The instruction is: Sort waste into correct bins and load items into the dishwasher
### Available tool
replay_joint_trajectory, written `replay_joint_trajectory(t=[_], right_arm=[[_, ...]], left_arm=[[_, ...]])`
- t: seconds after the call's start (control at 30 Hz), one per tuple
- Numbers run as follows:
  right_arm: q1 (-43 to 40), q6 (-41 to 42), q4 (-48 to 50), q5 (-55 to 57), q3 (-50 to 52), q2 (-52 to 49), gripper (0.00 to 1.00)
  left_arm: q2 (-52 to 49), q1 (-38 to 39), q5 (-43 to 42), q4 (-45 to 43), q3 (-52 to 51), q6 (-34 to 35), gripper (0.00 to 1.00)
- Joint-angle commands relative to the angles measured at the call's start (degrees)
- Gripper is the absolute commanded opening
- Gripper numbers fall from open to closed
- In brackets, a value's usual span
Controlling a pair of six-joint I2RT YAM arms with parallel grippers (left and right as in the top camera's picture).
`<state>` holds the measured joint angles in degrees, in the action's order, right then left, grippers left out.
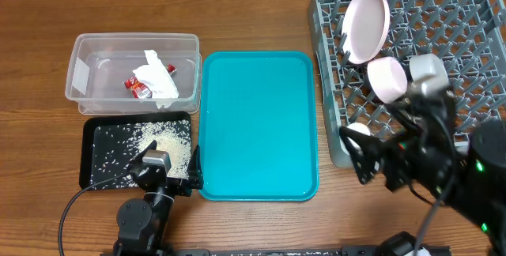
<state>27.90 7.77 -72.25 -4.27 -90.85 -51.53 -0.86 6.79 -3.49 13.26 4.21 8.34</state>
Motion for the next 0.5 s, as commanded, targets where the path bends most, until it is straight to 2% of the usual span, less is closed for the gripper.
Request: replay_joint_trajectory(t=[0.0, 0.13, 0.23, 0.47], right_arm=[[0.2, -0.96, -2.91, 9.6, -0.85, 2.89, 1.0], [-2.14, -1.03, 0.31, 13.29, 2.03, 5.66, 1.0], [-5.62, -1.18, 7.28, 13.11, 7.5, 9.38, 1.0], [-13.31, -1.14, 29.29, 11.87, 34.14, 22.75, 1.0]], left_arm=[[0.55, 0.33, -0.59, -0.02, -0.2, -1.07, 1.0], [0.55, 0.33, -0.59, -0.02, -0.2, -1.07, 1.0], [0.55, 0.33, -0.59, -0.02, -0.2, -1.07, 1.0], [0.55, 0.33, -0.59, -0.04, -0.2, -1.07, 1.0]])
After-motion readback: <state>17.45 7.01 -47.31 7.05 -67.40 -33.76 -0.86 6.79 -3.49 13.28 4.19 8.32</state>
